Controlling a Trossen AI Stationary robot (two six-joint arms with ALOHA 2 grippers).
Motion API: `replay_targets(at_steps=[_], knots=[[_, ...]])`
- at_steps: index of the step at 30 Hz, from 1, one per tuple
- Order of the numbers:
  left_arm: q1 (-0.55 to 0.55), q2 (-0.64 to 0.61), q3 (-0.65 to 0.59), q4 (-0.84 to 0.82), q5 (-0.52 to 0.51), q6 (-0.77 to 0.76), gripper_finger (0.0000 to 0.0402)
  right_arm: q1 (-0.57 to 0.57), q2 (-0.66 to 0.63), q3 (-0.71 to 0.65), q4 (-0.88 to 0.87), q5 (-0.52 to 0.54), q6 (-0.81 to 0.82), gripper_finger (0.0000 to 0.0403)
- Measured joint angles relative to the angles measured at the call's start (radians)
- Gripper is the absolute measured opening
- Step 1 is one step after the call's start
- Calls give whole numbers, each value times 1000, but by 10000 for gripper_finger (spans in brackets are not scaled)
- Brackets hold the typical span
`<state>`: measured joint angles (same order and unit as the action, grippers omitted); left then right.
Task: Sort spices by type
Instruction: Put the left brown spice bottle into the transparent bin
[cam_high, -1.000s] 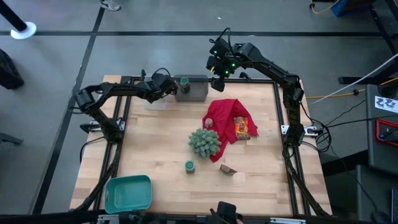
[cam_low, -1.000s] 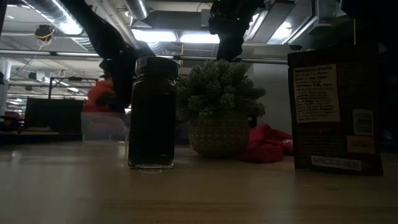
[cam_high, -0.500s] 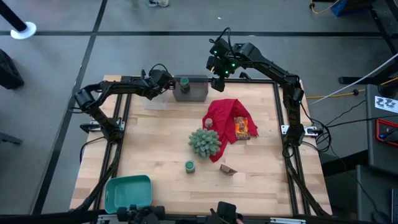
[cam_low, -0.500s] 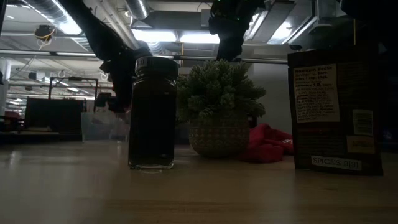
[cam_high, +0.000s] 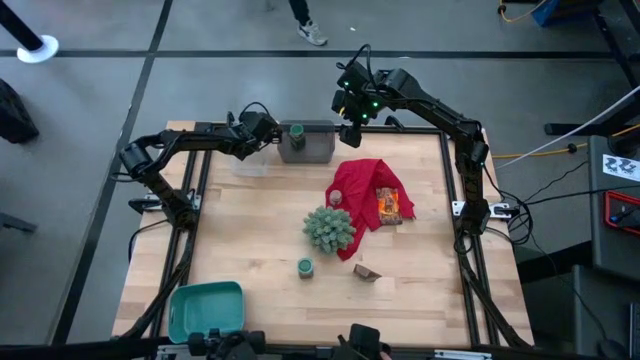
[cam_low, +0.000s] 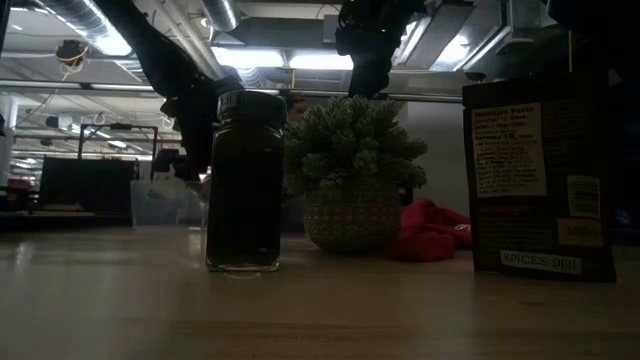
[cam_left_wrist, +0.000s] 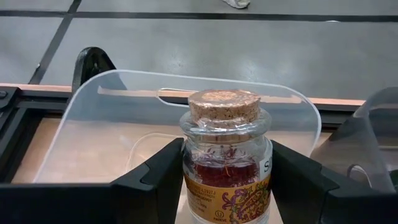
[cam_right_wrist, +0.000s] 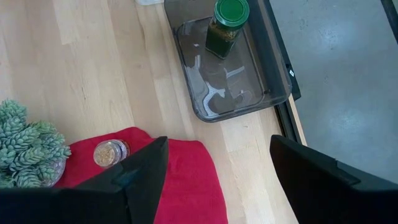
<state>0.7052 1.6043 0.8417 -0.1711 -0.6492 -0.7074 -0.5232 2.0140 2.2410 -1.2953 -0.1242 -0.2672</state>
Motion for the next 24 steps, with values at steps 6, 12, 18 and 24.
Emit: replay_targets(at_steps=[6, 12, 18, 24], knots=[[0, 3, 0, -4, 16, 21, 191, 0, 0, 0, 0, 0, 0, 280], [10, 40, 0, 3, 17, 56, 191, 0, 0, 0, 0, 0, 0, 280], [36, 75, 2, 17, 20, 44, 191, 0, 0, 0, -1, 0, 0, 280], [42, 77, 1, 47, 18, 57, 191, 0, 0, 0, -1, 0, 0, 280]])
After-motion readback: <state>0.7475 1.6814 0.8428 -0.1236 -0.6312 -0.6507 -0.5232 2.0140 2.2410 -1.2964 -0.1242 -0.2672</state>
